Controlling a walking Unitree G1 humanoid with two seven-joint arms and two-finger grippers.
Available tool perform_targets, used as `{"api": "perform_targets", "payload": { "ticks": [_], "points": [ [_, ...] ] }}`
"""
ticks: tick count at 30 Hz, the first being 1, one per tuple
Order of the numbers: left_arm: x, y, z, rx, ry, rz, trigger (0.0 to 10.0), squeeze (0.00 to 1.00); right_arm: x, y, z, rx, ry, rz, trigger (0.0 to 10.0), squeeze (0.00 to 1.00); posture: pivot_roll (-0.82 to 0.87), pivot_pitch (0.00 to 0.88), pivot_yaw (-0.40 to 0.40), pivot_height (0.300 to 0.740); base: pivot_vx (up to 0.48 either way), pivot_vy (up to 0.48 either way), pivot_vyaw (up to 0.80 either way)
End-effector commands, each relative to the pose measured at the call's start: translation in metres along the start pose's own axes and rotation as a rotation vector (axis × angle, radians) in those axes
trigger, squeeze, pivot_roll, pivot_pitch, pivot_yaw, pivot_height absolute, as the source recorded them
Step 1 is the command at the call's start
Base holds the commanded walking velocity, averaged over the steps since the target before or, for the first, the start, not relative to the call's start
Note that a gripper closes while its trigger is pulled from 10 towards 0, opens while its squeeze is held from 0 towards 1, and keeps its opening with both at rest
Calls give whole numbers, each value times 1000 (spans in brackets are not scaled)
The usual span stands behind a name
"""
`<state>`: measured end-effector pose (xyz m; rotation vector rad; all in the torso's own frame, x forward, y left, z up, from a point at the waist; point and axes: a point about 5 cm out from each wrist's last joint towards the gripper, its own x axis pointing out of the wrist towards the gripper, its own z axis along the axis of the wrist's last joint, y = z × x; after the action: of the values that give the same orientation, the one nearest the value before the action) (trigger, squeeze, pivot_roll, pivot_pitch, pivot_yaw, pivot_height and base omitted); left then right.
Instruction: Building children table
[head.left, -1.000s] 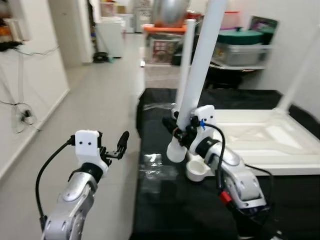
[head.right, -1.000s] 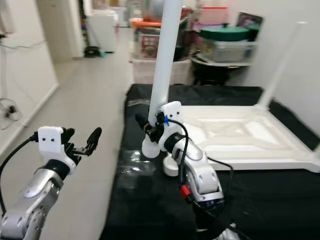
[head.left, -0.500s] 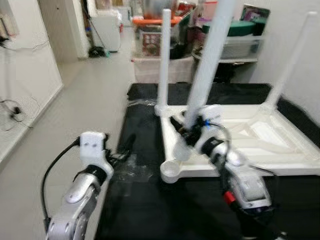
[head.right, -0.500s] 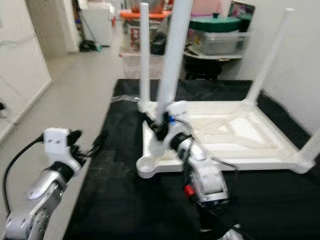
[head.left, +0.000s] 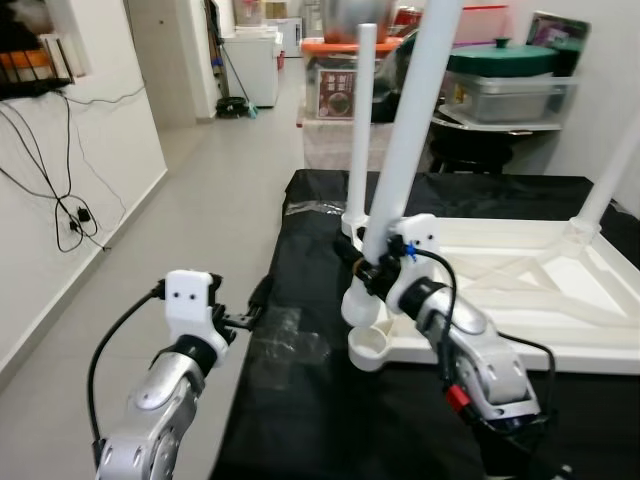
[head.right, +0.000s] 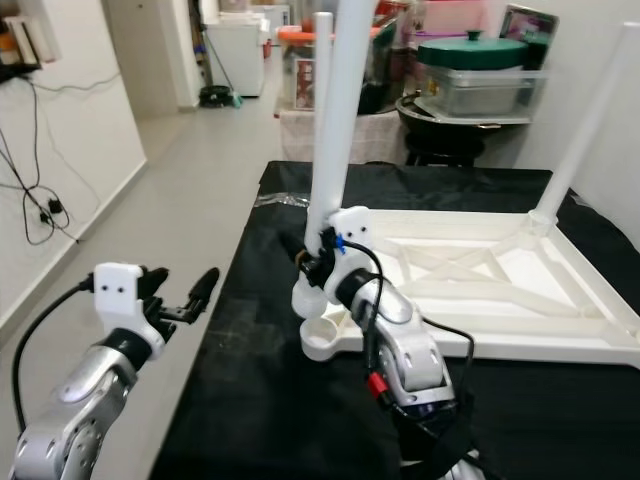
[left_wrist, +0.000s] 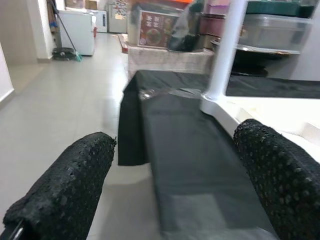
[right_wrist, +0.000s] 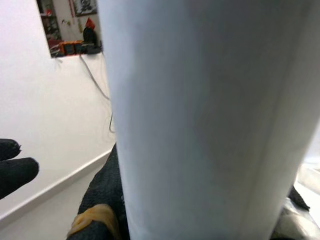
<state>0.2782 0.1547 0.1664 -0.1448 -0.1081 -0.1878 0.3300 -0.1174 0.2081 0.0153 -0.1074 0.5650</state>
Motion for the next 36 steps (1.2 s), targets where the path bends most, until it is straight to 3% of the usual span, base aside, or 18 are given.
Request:
{"api": "perform_targets", "payload": {
  "ticks": [1,15,16,20,22,26,36],
  "points": [
    [0,2,-1,-2,12,3,10000,0,1,1,4,11,-16,5,0,0,79,0,-42,740,0,349,-800],
    [-6,-2,-7,24,53,-68,10000,0,0,-3,5,-35,-4,16,0,0,83,0,-44,740,0,0,0],
    [-7,-2,-8,27,63,-73,10000,0,-2,-14,8,-59,6,-4,0,0,80,0,-45,740,0,0,0],
    [-8,-3,-9,26,65,-74,10000,0,-4,-19,9,-68,9,-14,0,0,80,0,-45,740,0,0,0],
    [-8,-5,-11,26,73,-84,10000,0,-11,-31,14,-71,13,-31,0,0,77,0,-45,740,0,0,-800],
    [-8,-5,-11,26,74,-86,10000,0,-12,-32,14,-70,12,-33,0,0,77,0,-45,740,0,0,-800],
    [-7,-6,-12,34,85,-103,10000,0,-14,-21,6,-63,33,14,0,0,77,0,-39,740,0,0,-62]
  ]
}}
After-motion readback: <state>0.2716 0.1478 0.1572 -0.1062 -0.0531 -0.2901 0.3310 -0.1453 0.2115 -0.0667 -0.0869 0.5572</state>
